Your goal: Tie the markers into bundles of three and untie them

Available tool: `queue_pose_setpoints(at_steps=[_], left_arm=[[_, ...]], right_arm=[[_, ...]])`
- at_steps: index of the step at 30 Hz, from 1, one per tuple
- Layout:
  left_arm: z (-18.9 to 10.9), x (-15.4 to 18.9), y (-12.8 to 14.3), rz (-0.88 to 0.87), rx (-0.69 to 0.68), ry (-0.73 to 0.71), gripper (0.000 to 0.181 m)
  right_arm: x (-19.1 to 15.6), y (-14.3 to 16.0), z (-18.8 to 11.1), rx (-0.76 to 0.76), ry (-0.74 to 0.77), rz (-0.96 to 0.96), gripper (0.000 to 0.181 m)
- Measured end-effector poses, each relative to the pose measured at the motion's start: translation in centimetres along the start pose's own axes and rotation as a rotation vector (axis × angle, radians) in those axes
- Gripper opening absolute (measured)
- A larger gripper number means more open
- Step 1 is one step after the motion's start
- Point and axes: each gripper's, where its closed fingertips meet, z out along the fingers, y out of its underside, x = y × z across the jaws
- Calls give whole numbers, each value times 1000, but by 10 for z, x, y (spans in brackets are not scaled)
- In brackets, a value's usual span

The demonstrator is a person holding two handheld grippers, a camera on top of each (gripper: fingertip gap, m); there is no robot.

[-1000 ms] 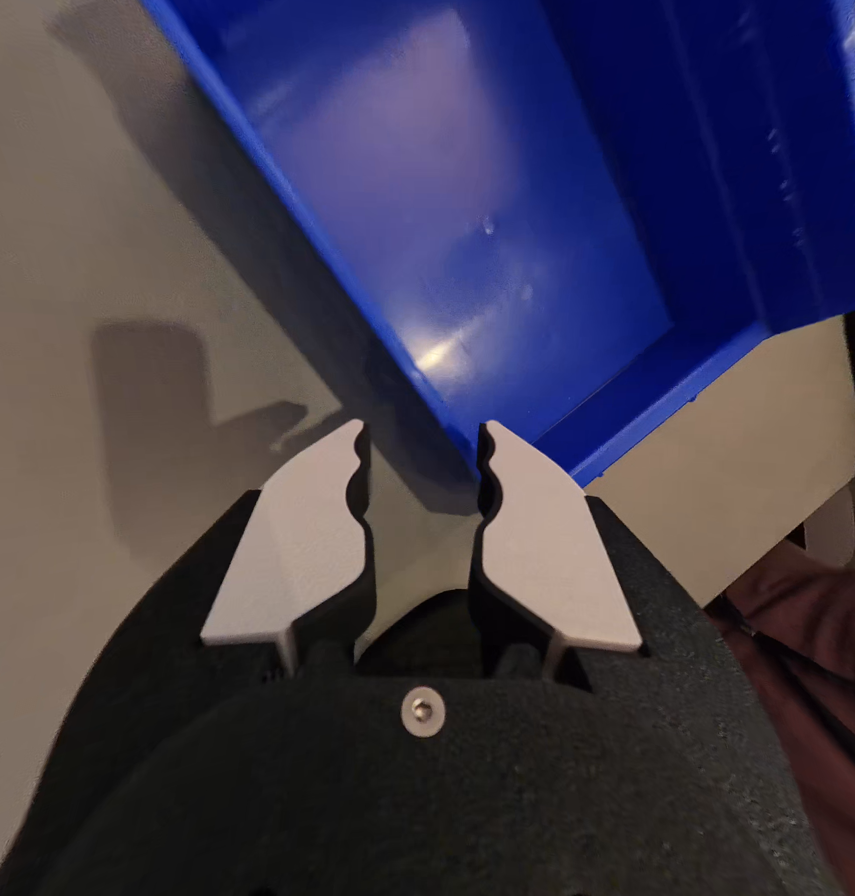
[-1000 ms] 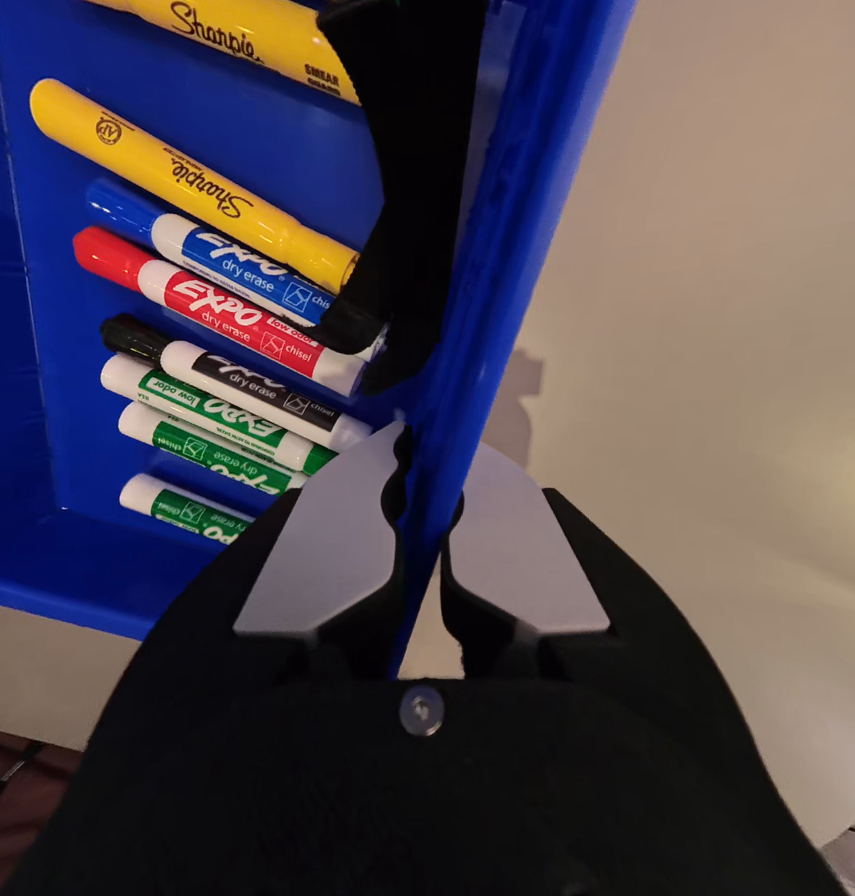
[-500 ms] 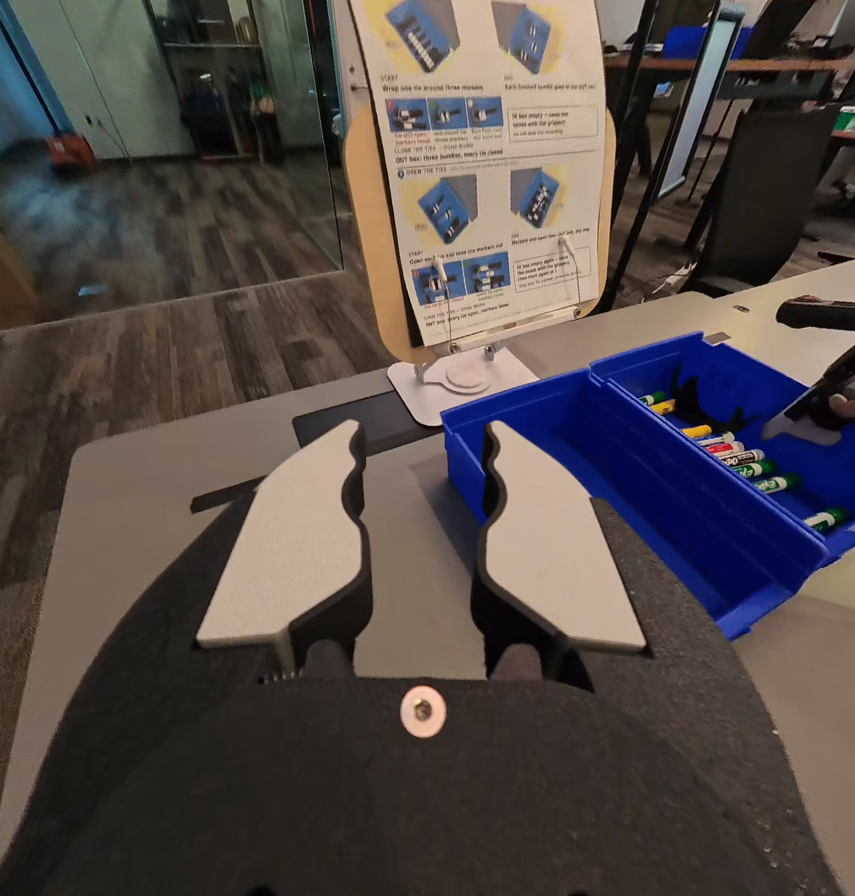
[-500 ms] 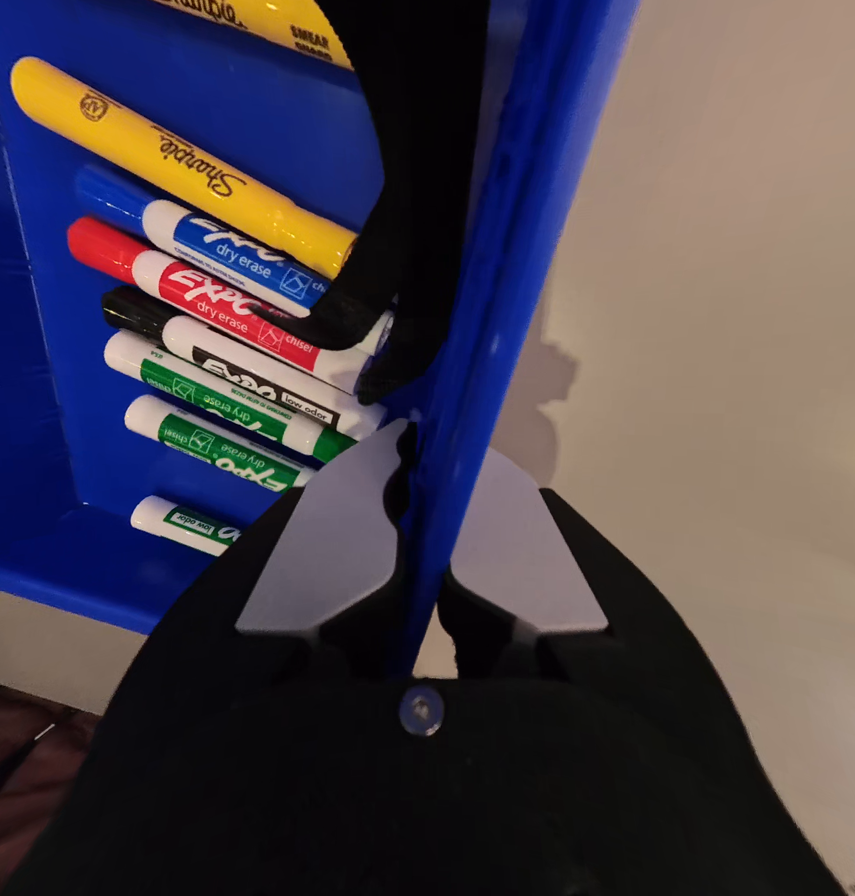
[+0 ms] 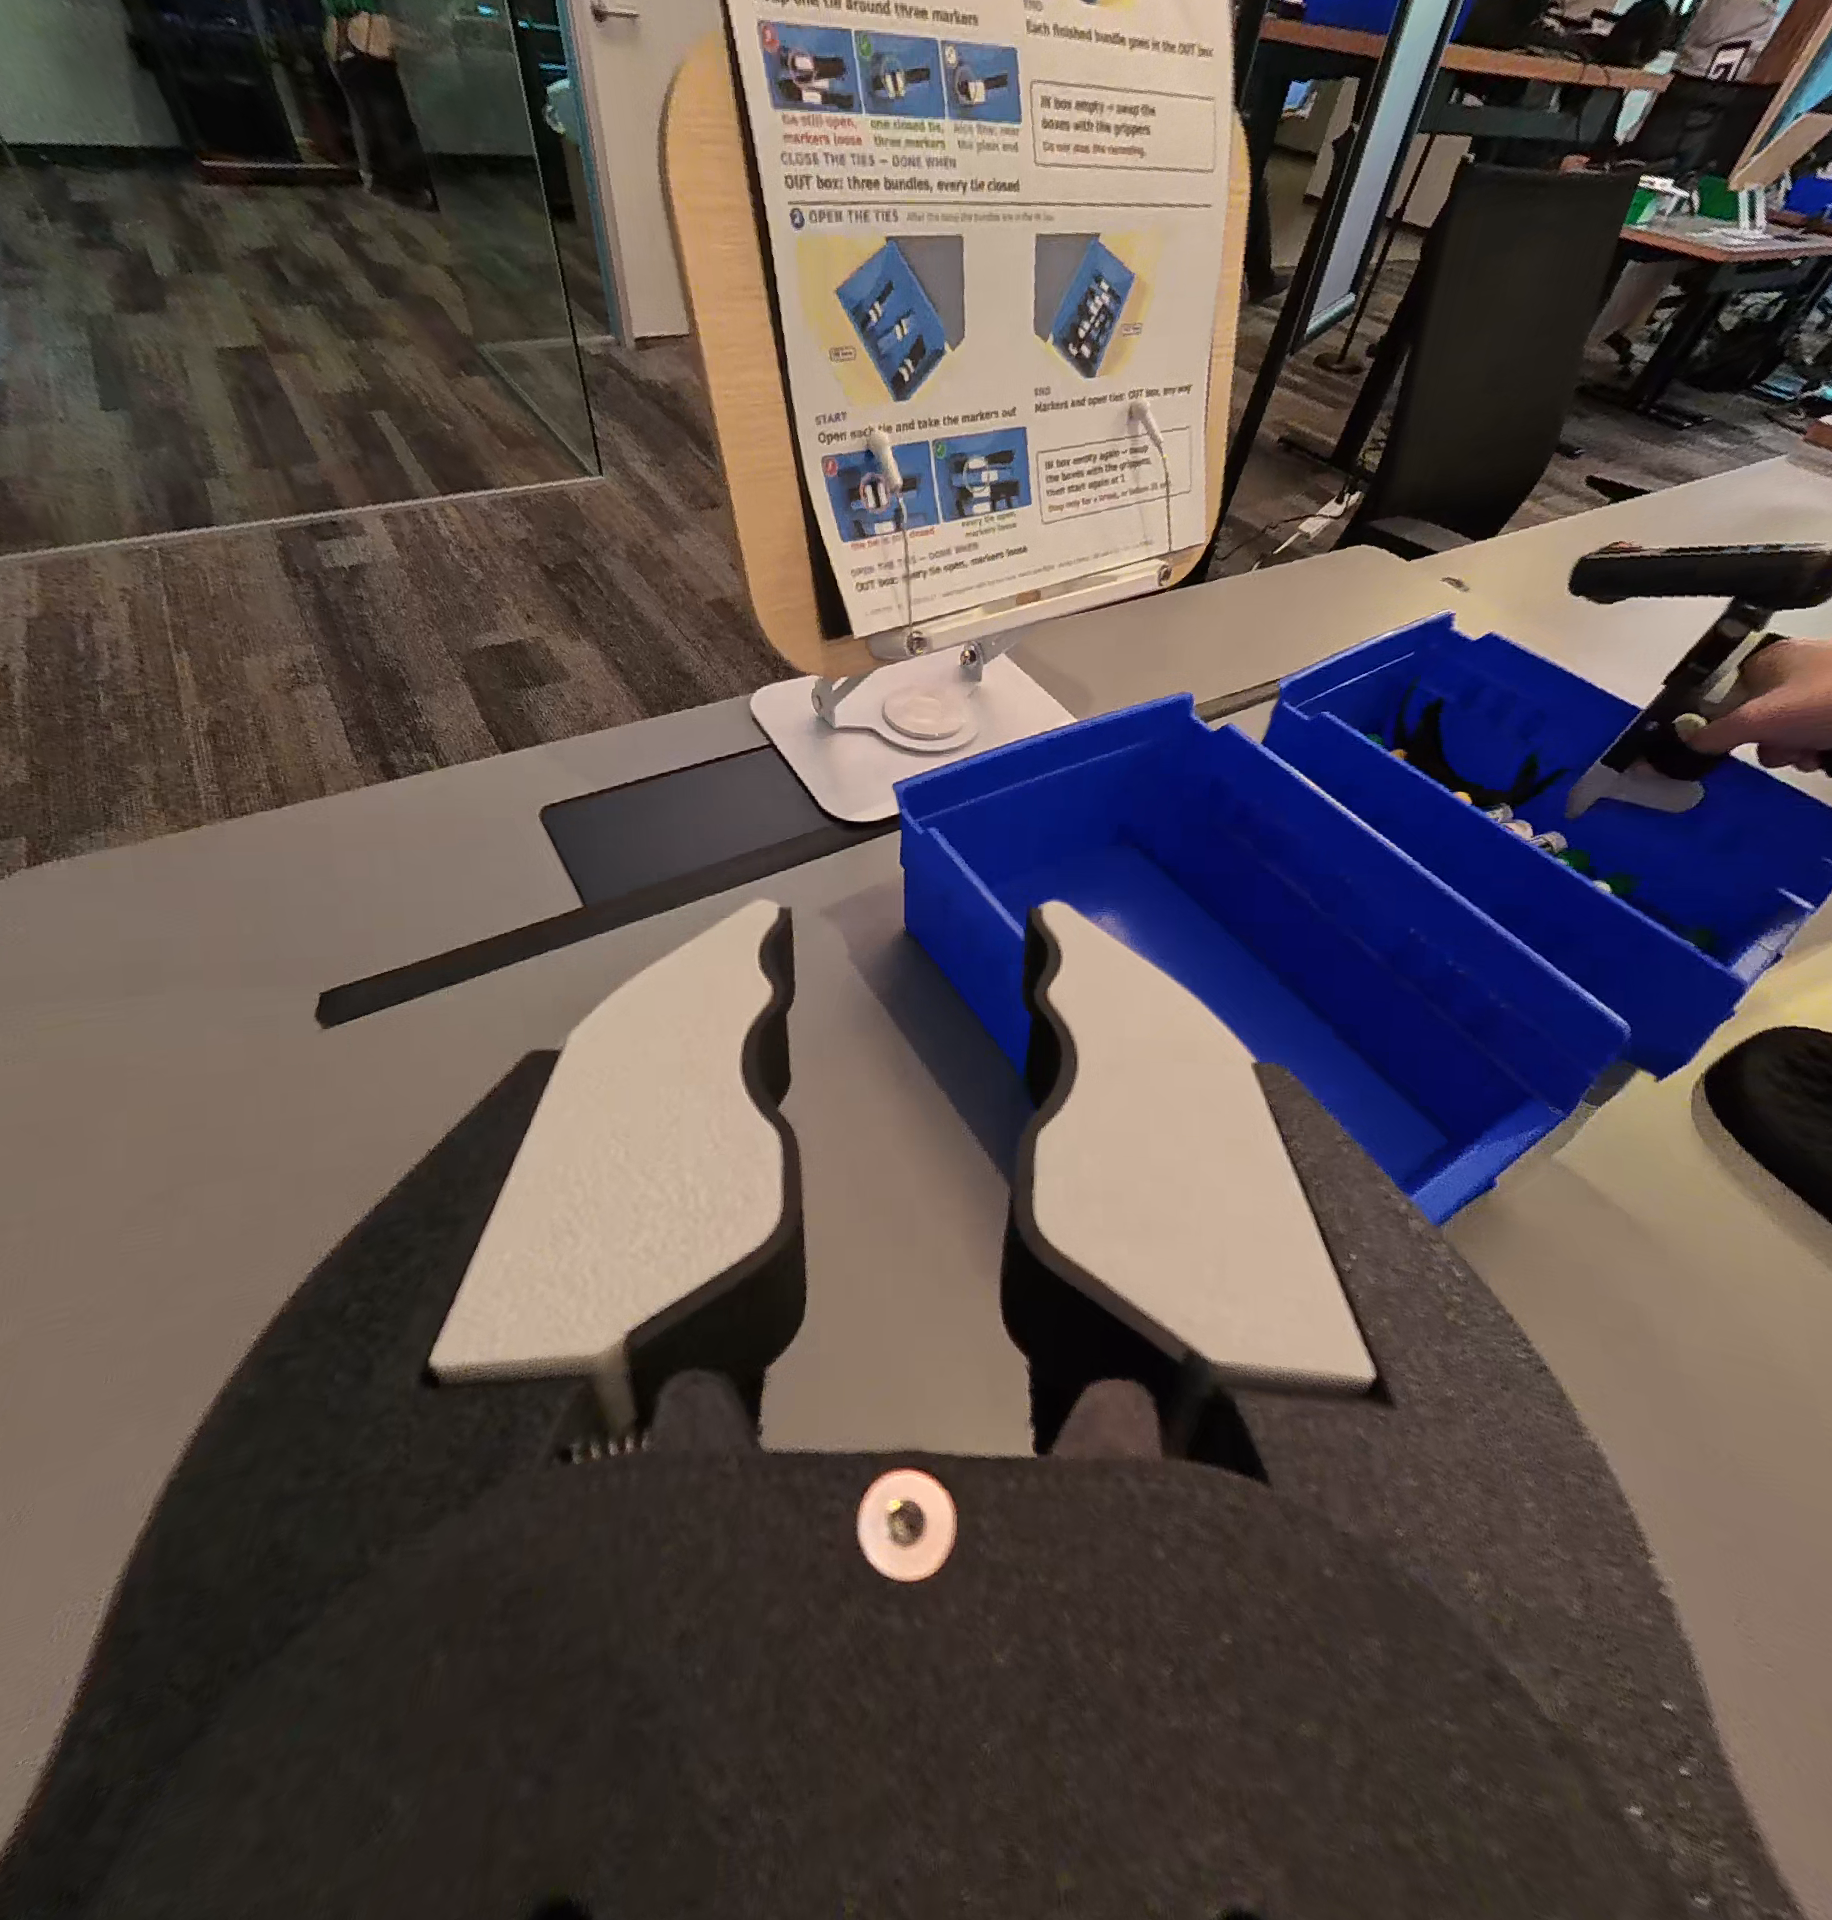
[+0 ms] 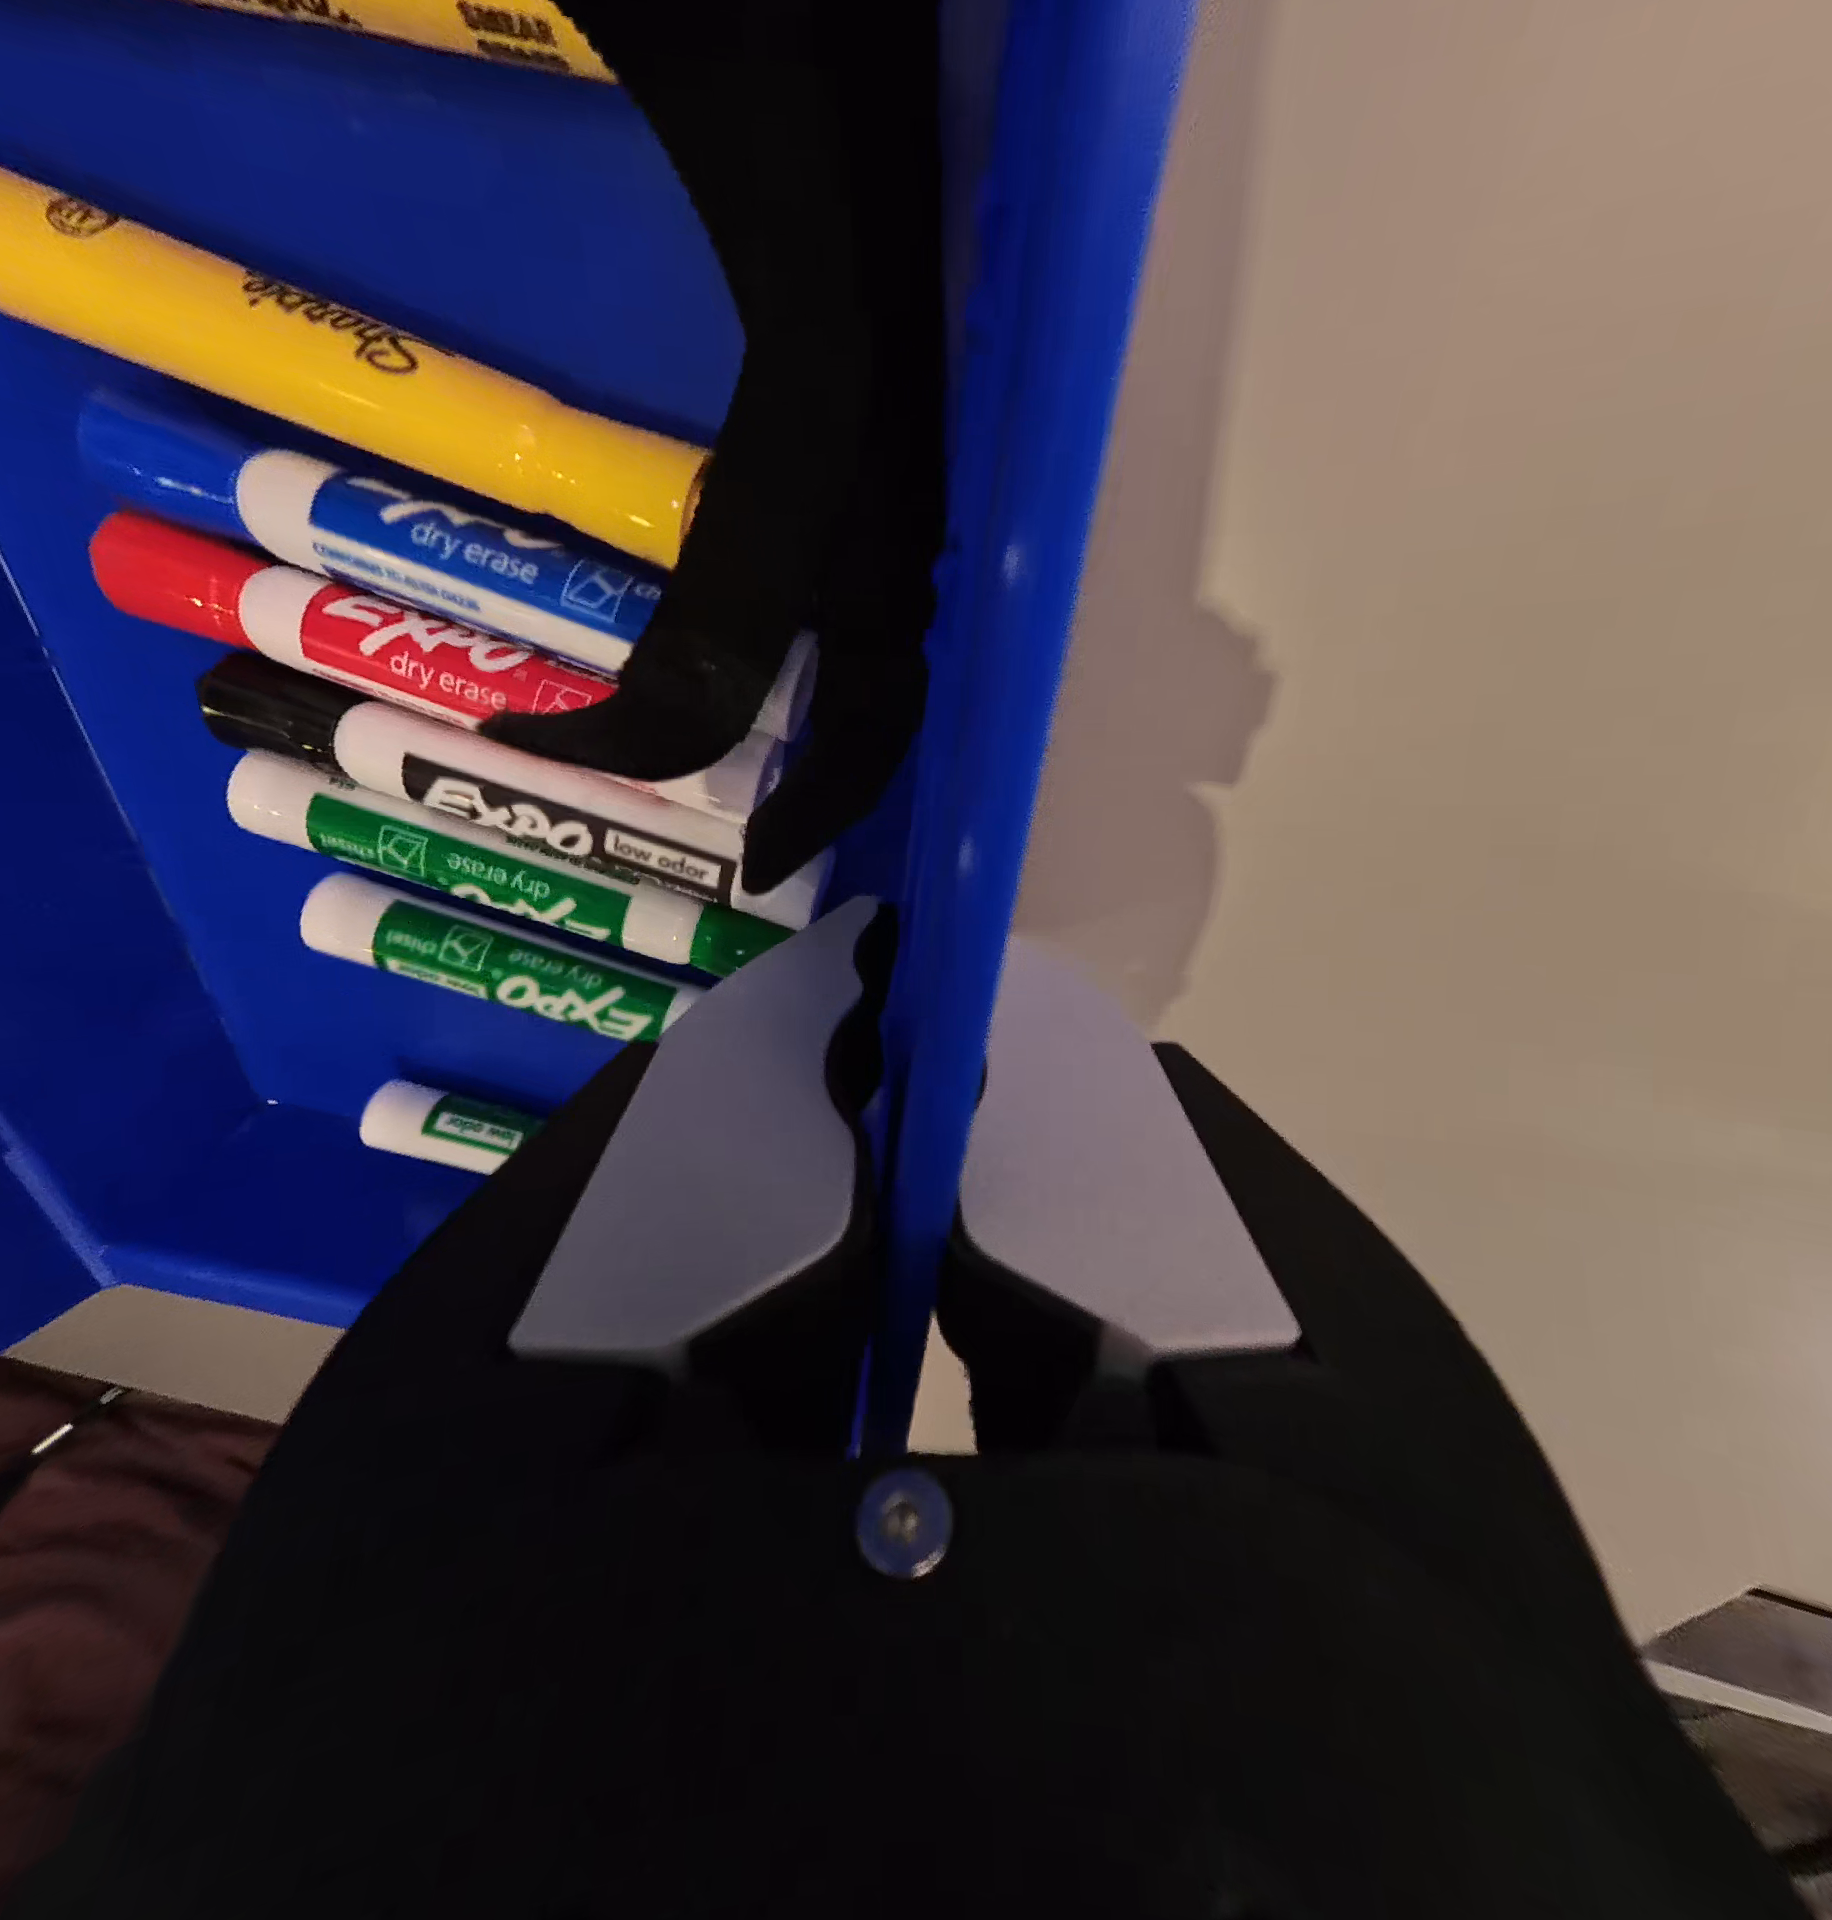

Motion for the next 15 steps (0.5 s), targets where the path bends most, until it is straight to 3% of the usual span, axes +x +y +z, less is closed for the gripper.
queue_pose_setpoints(at_steps=[9,15], left_arm=[[-21,-21,22,-46,-67,-23,41],[-34,-31,28,-77,-76,-37,41]], right_arm=[[10,22,-7,28,-22,101,9],[6,28,-44,52,30,93,9]])
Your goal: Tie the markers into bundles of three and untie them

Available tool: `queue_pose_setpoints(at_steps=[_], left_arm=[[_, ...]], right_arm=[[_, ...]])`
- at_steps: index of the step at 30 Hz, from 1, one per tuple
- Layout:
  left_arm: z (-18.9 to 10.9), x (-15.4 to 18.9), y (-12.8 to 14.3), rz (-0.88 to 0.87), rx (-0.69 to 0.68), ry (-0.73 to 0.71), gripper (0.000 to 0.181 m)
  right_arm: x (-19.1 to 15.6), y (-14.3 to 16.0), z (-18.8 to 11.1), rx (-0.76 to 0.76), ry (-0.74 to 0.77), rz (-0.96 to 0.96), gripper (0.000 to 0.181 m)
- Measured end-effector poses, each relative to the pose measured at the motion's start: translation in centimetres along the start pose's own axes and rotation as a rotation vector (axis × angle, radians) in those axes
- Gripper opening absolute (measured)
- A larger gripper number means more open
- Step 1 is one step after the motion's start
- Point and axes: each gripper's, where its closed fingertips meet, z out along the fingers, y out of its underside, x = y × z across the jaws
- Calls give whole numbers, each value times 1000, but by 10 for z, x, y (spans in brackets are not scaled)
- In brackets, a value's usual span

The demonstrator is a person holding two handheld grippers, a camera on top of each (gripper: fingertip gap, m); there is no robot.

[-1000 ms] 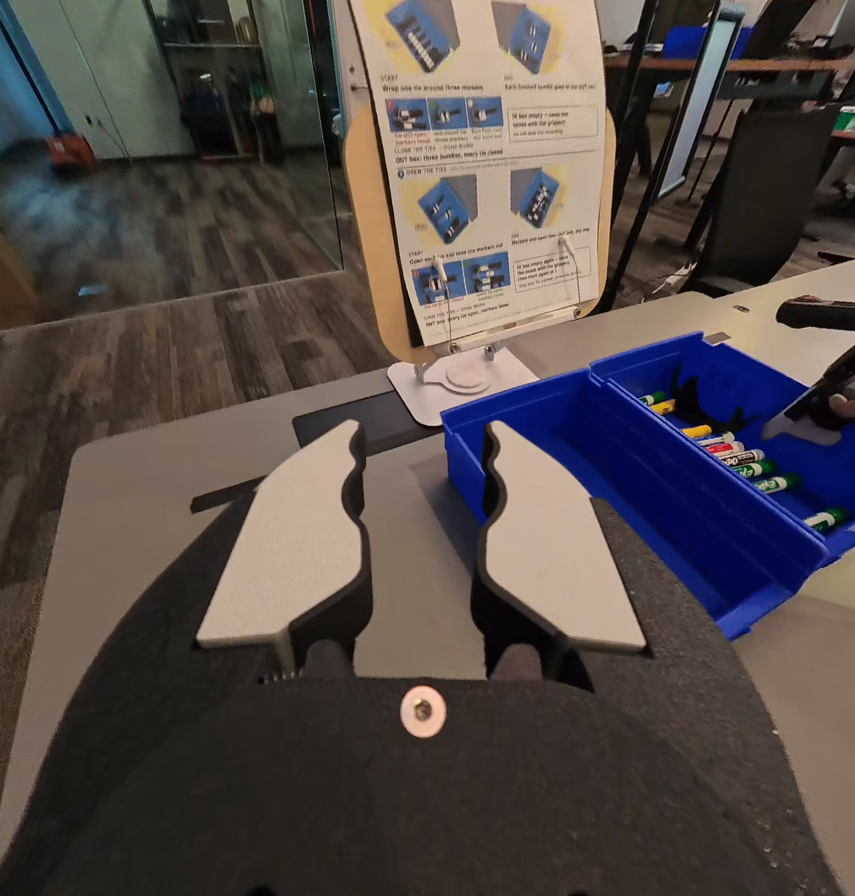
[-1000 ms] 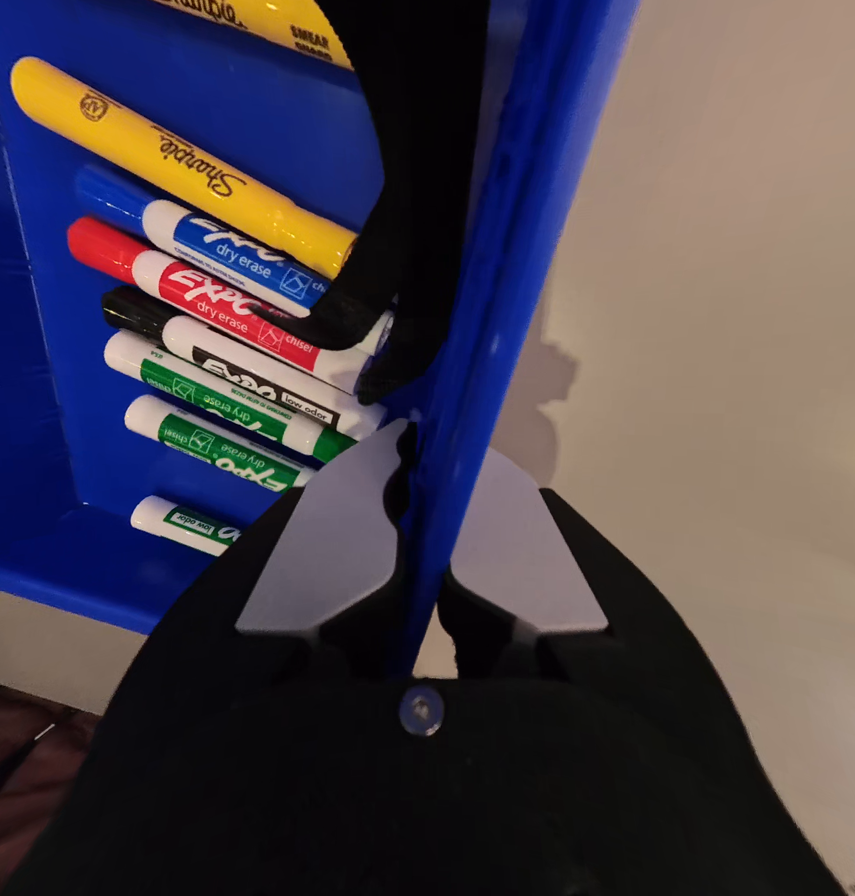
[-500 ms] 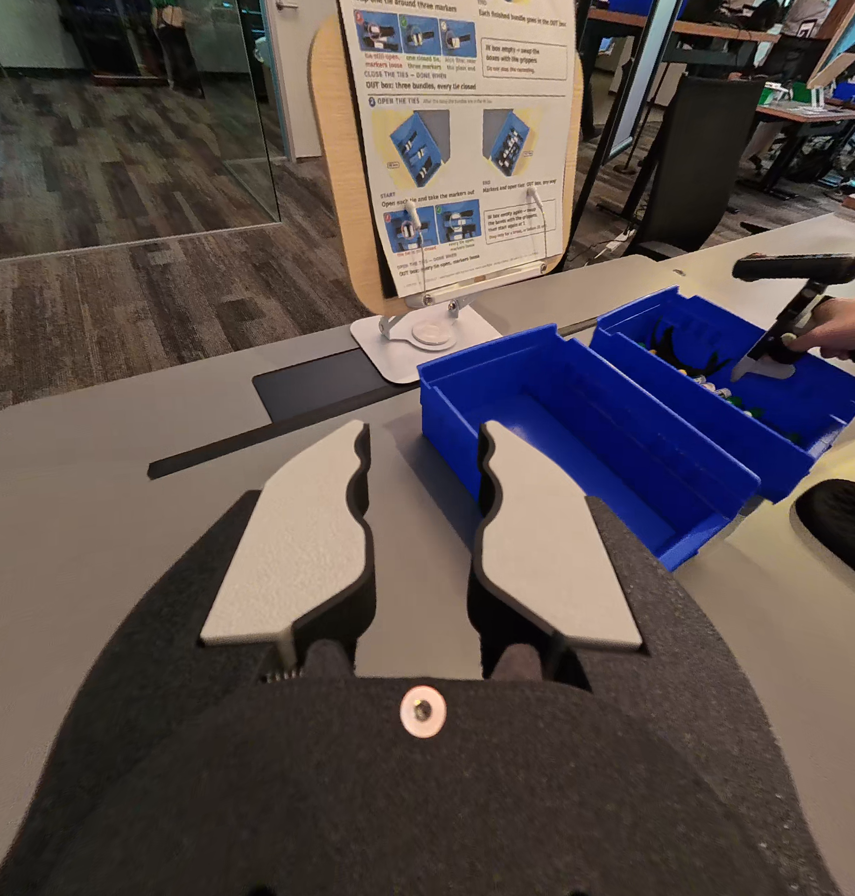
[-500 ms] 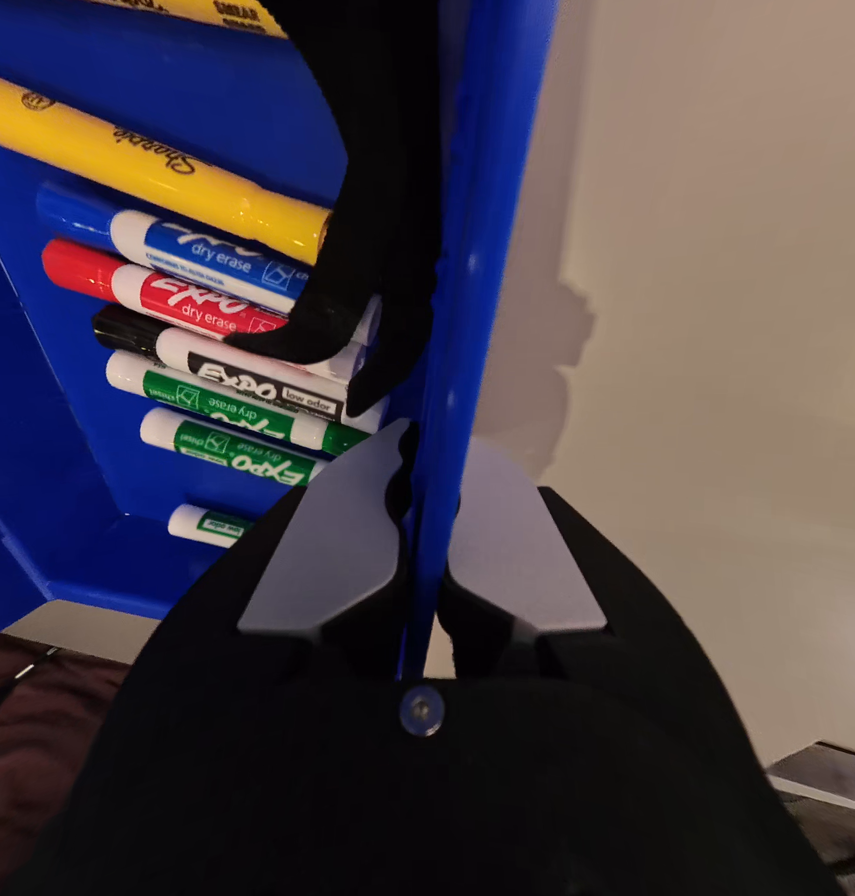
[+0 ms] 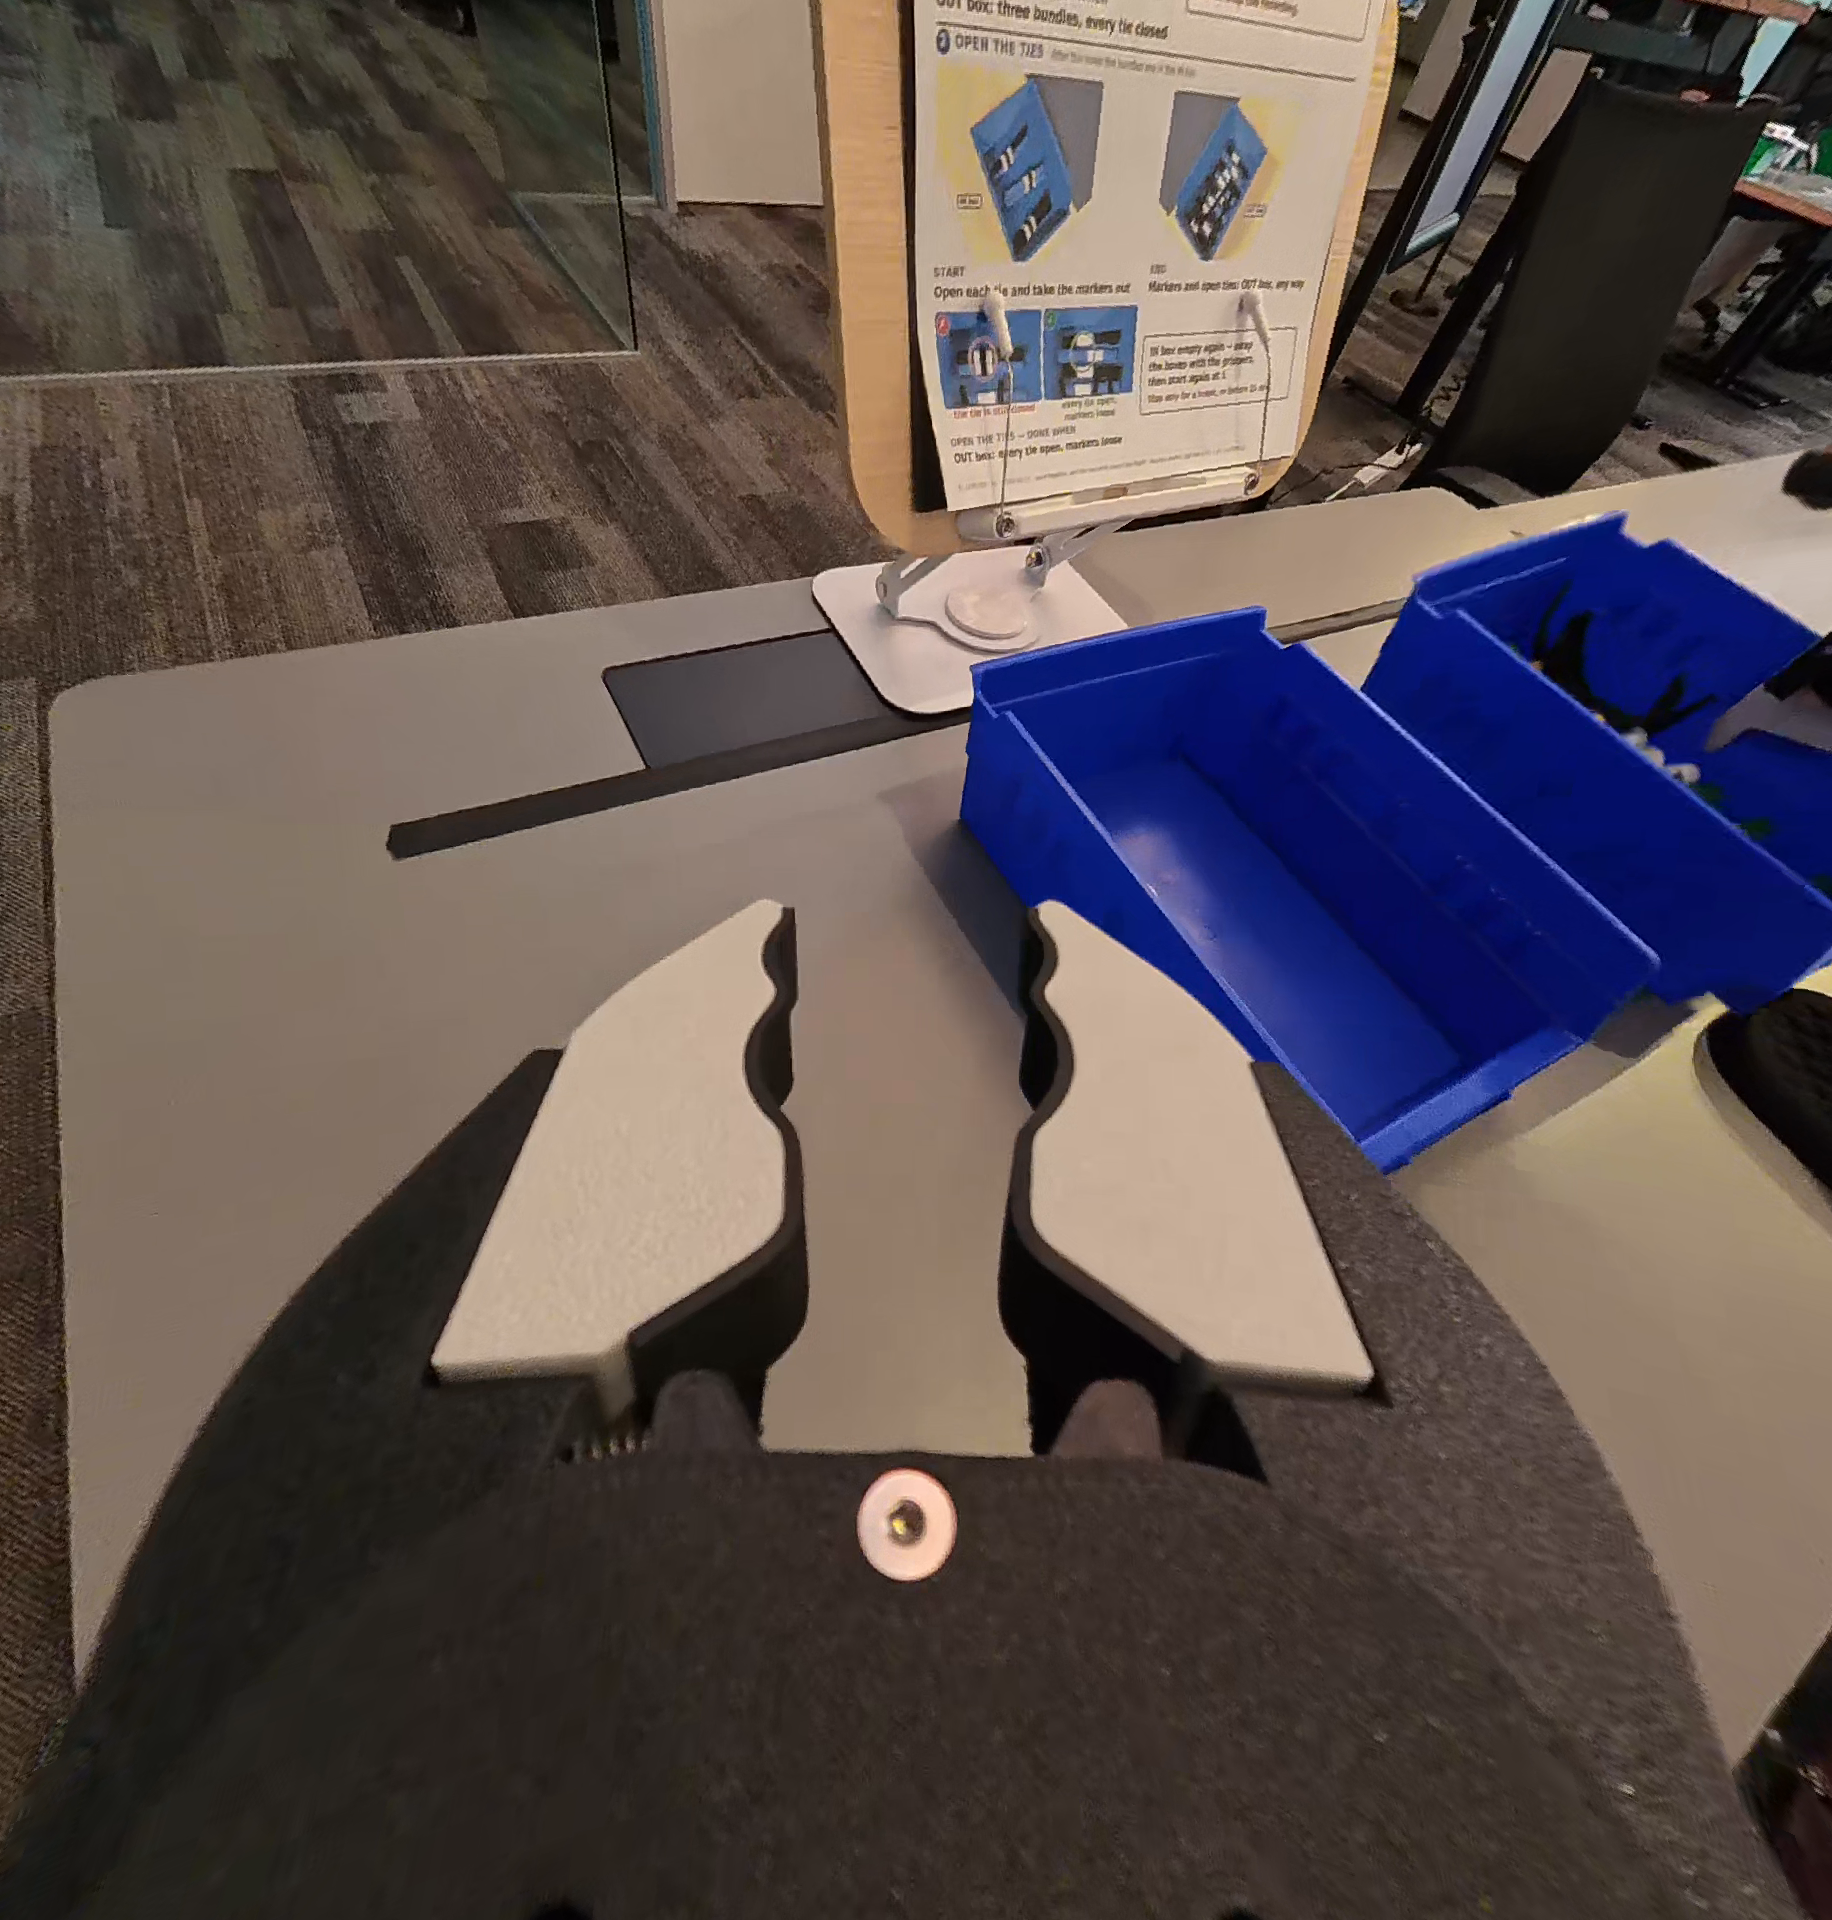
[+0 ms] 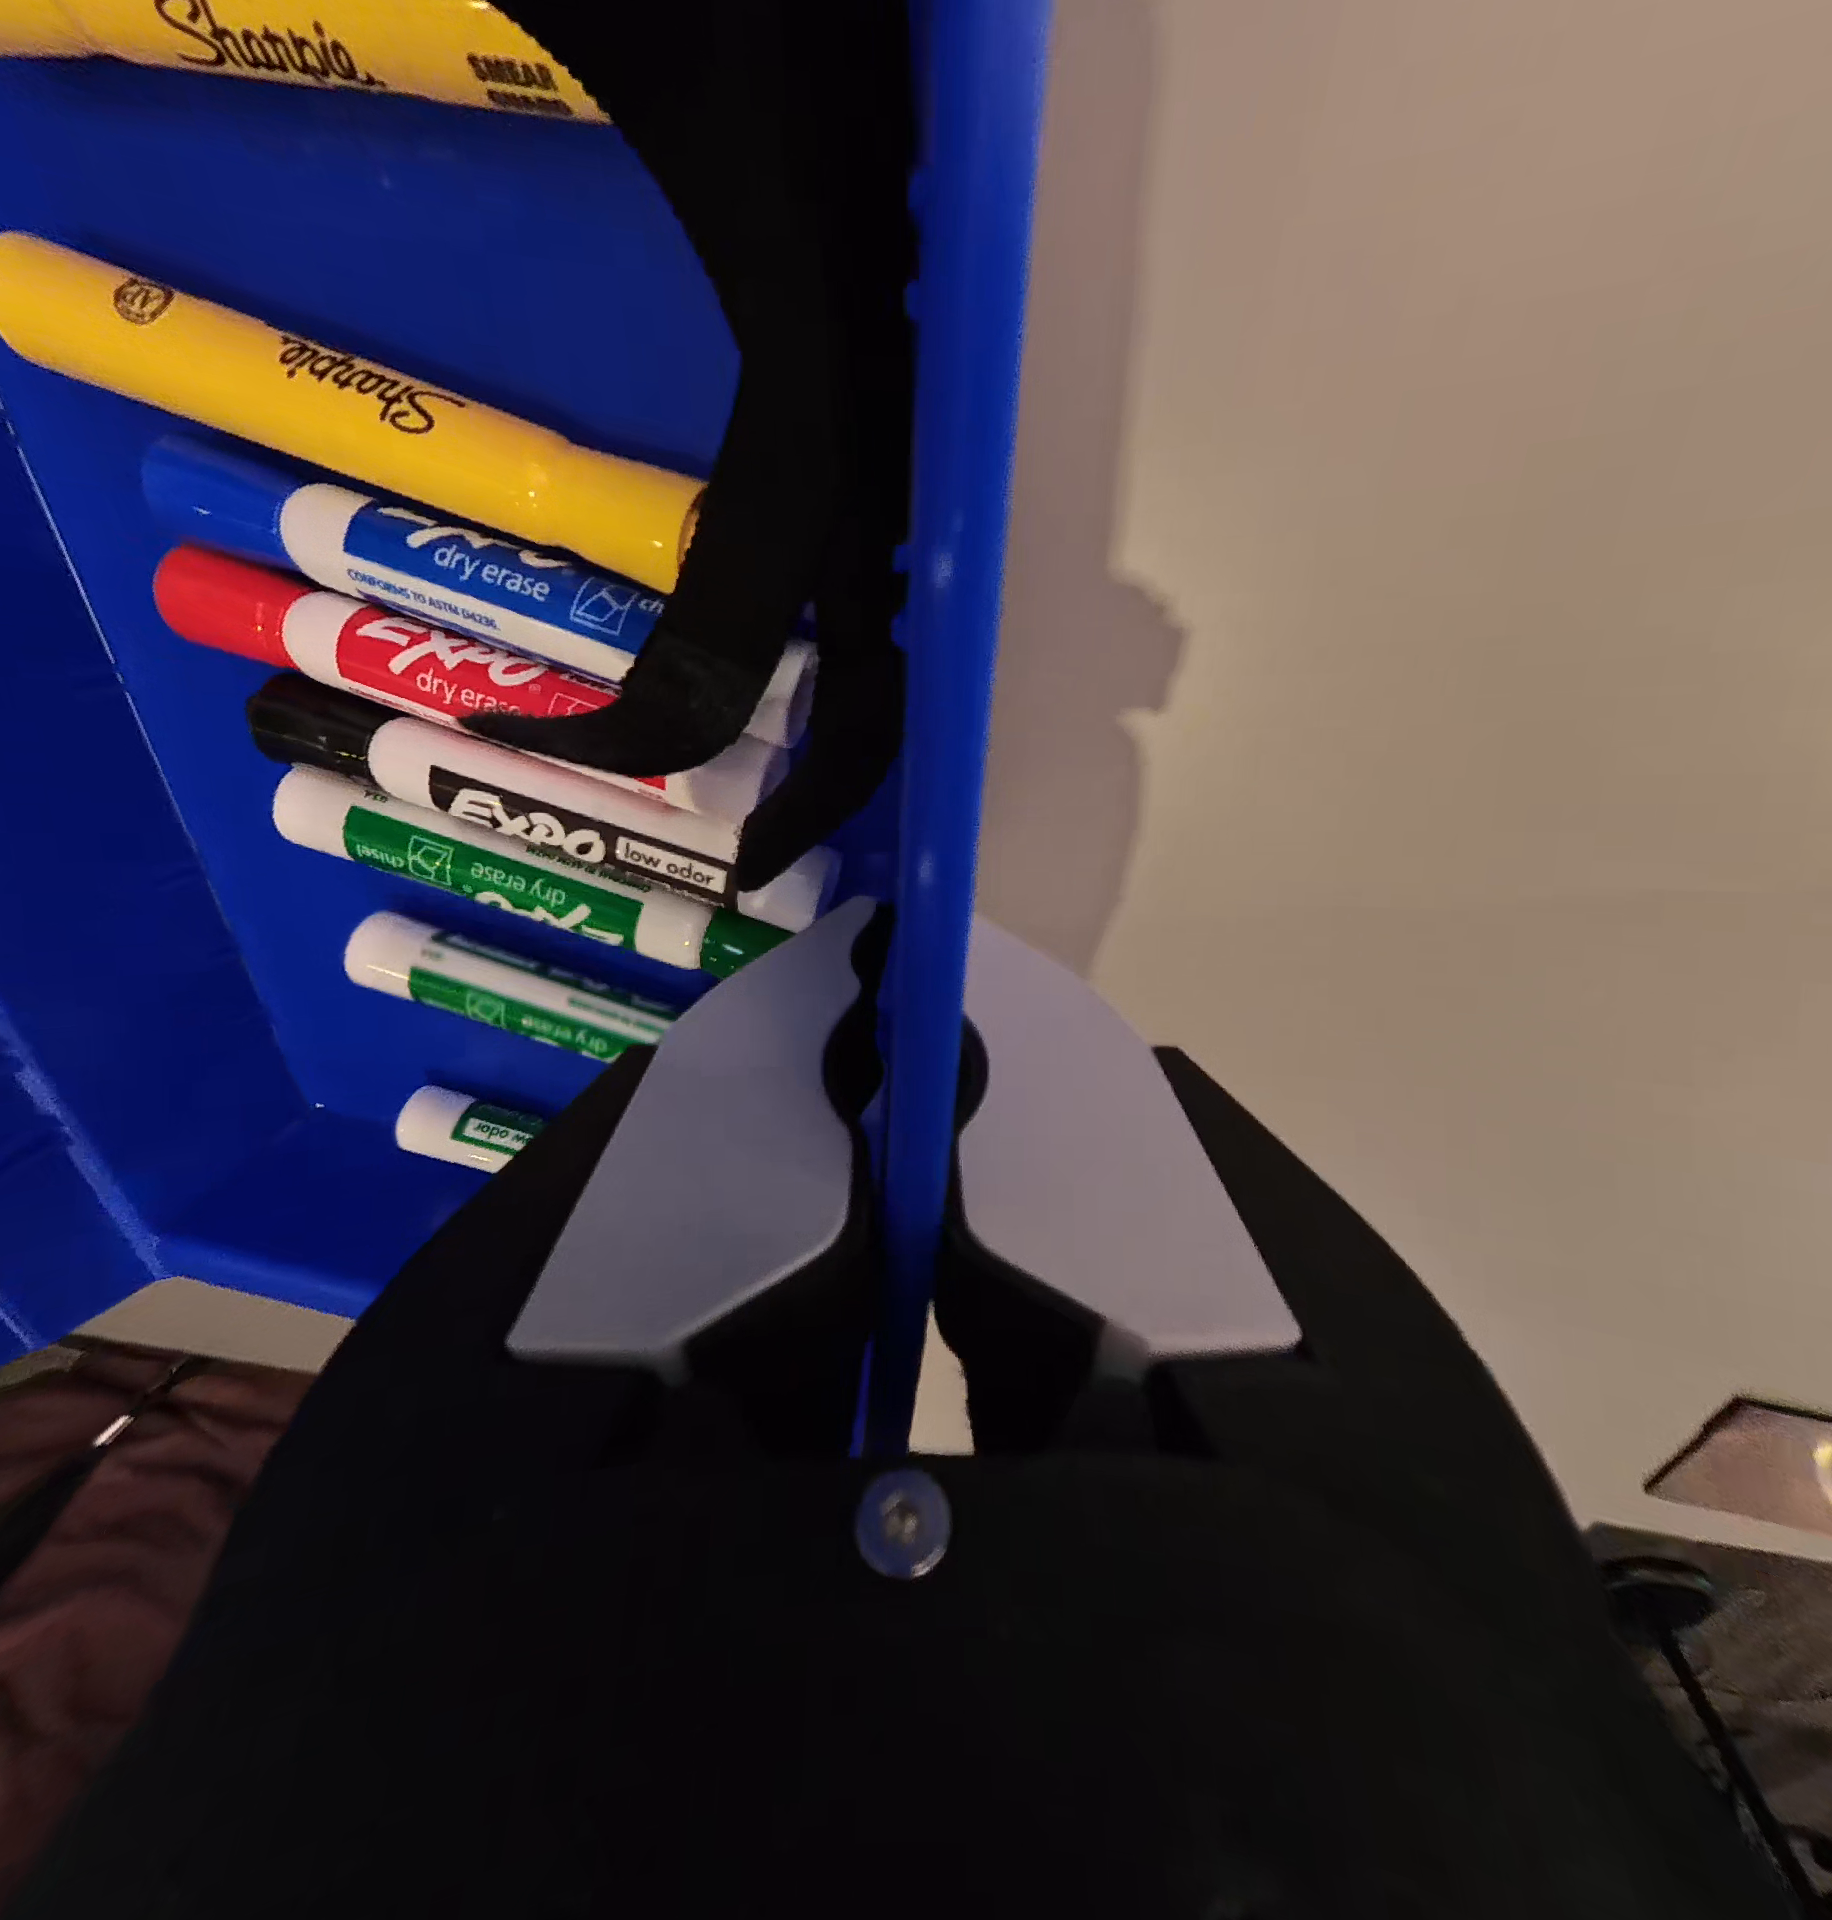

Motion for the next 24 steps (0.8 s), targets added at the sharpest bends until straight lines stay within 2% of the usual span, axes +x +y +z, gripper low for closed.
queue_pose_setpoints(at_steps=[3,6,10,13,15,18,24], left_arm=[[-5,-8,5,-17,-19,-33,41],[-9,-17,9,-42,-30,-67,41],[-12,-26,16,-98,-44,-82,41],[-19,-39,26,-120,-77,-129,41],[-26,-51,33,-145,-90,-174,41],[-43,-70,42,-223,-86,-242,41],[-87,-88,40,-332,32,-336,40]], right_arm=[[-18,-9,-39,20,14,-25,9],[-54,-25,-86,34,33,-71,9],[-132,-60,-134,69,40,-179,9],[-207,-84,-153,73,26,-286,9],[-263,-97,-154,73,5,-366,9],[-349,-111,-139,58,-57,-480,9],[-503,-113,-75,-27,-214,-631,10]])
